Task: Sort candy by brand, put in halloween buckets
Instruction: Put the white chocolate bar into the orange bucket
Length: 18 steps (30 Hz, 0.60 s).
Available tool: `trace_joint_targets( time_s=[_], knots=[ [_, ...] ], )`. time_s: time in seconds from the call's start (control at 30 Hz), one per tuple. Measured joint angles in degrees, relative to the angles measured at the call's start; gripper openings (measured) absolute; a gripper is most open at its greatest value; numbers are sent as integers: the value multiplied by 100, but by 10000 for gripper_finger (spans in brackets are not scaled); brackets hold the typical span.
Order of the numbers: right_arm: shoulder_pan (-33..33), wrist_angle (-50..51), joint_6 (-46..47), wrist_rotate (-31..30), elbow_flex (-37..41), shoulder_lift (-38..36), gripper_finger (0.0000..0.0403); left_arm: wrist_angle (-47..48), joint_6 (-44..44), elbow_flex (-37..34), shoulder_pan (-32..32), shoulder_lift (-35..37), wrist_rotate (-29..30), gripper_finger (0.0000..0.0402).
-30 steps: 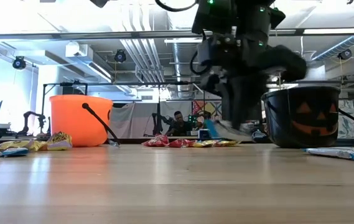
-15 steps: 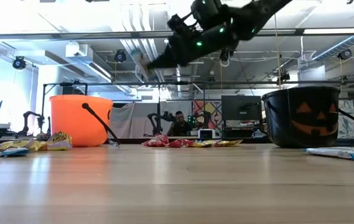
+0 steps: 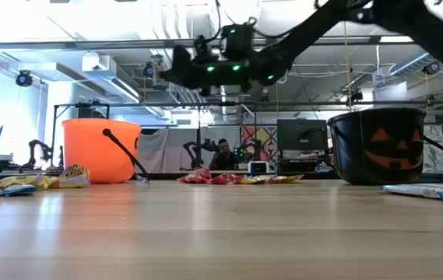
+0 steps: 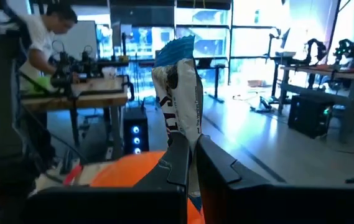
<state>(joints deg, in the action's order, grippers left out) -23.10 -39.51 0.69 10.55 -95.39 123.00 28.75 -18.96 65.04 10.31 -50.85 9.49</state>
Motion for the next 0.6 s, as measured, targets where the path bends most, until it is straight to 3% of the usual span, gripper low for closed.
trace_joint_targets(
  time_s=[0.33,0.6],
  knots=[
    [22,1291,248,431,-2104,1368,12,15,43,0,2,9,209,38],
    [33,2158,395,456,-2919,1884,21,66,43,0,2,17,211,38]
  ],
)
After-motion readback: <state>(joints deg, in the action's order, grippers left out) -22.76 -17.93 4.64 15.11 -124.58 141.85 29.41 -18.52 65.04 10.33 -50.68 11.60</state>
